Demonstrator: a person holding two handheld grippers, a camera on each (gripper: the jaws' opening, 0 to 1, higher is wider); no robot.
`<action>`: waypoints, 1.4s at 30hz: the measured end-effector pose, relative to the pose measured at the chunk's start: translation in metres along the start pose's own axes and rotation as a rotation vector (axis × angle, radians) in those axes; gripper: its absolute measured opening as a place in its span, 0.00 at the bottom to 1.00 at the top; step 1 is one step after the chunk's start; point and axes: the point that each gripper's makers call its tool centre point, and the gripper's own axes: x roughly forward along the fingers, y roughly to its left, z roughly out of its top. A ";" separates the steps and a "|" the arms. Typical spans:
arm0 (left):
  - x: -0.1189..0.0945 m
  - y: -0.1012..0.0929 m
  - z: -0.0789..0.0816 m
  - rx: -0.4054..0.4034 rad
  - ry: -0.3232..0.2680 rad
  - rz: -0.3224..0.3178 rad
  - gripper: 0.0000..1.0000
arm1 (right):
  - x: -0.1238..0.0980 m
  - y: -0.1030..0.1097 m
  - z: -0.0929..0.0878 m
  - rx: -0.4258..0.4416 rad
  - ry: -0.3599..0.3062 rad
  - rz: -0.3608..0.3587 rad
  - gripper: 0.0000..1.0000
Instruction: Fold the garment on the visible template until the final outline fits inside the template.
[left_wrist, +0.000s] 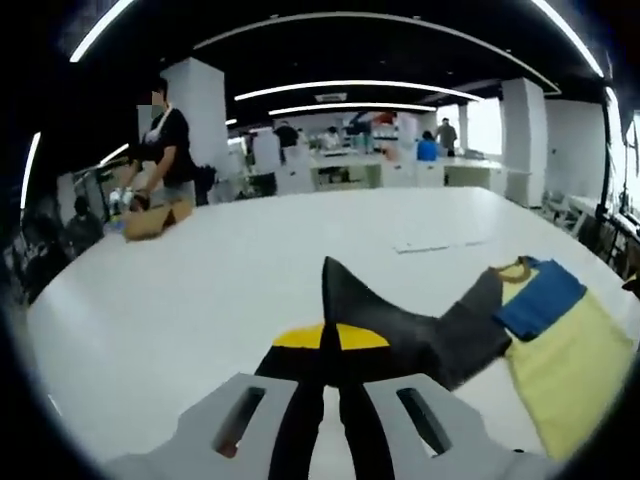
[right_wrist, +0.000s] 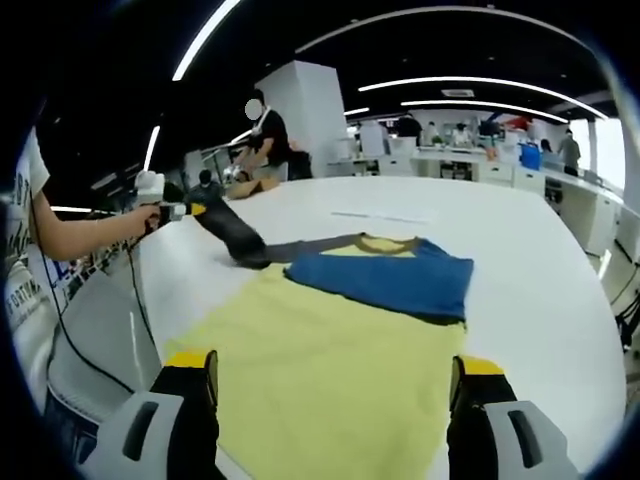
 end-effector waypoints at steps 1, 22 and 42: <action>-0.001 0.003 -0.003 -0.007 0.004 0.005 0.00 | 0.000 0.000 0.000 -0.001 0.000 0.000 0.95; -0.007 0.035 -0.085 -0.051 0.193 0.091 0.00 | -0.004 0.002 -0.001 0.004 0.002 -0.007 0.99; -0.002 0.045 -0.126 -0.117 0.288 0.137 0.00 | -0.004 0.000 -0.003 0.016 0.010 -0.022 0.99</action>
